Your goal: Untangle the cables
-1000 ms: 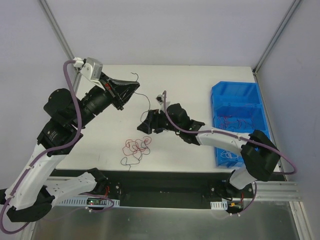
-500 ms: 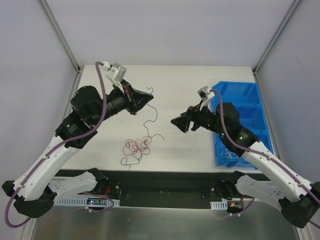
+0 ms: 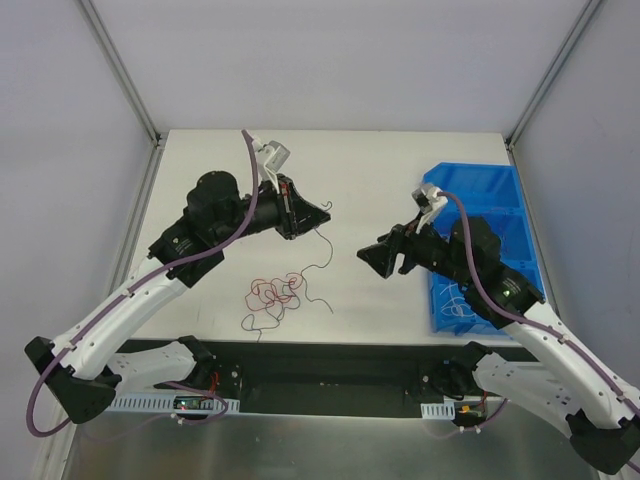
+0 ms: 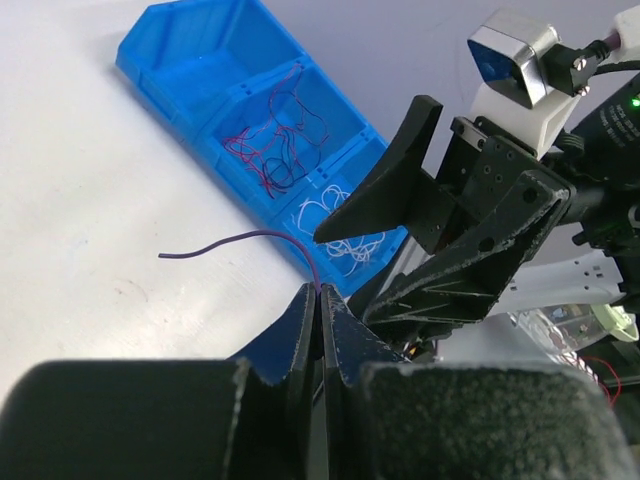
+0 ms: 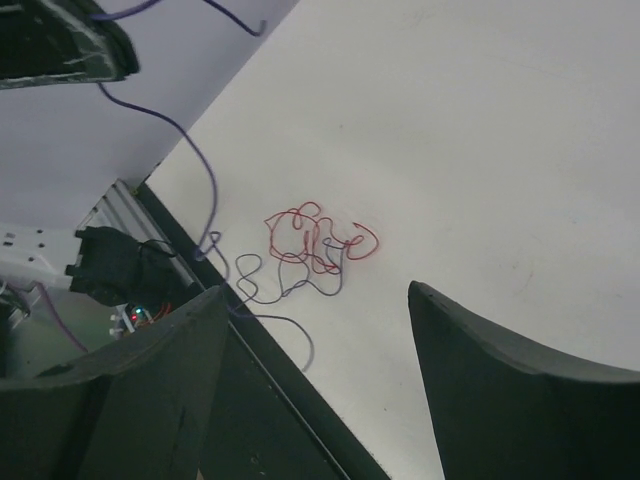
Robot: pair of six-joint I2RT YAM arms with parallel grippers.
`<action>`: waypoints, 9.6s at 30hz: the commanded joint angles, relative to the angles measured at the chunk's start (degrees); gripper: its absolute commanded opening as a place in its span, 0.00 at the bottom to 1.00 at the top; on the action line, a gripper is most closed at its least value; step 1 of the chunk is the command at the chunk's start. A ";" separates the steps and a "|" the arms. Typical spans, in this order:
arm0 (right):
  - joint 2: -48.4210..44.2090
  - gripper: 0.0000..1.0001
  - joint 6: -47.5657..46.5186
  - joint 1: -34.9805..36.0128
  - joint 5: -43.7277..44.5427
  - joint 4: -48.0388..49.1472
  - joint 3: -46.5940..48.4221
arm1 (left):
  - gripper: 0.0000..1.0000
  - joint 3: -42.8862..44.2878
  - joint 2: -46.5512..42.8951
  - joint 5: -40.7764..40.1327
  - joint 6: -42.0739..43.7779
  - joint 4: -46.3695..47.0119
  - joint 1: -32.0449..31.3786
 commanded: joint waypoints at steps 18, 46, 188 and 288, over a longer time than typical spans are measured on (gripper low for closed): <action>19.17 0.72 -11.95 -29.07 35.28 -35.64 16.19 | 0.00 -11.54 21.97 -0.87 -0.85 -12.90 26.00; 47.48 0.48 -31.82 -45.17 29.47 -14.40 12.96 | 0.79 4.31 29.82 0.28 14.53 -39.72 27.06; 51.80 0.62 -3.34 -9.22 -5.76 -35.32 42.24 | 0.00 8.96 49.51 8.71 7.42 -21.36 28.82; 49.26 0.00 -30.05 -55.98 0.35 12.69 23.07 | 0.85 -14.77 12.59 34.38 2.93 6.42 34.53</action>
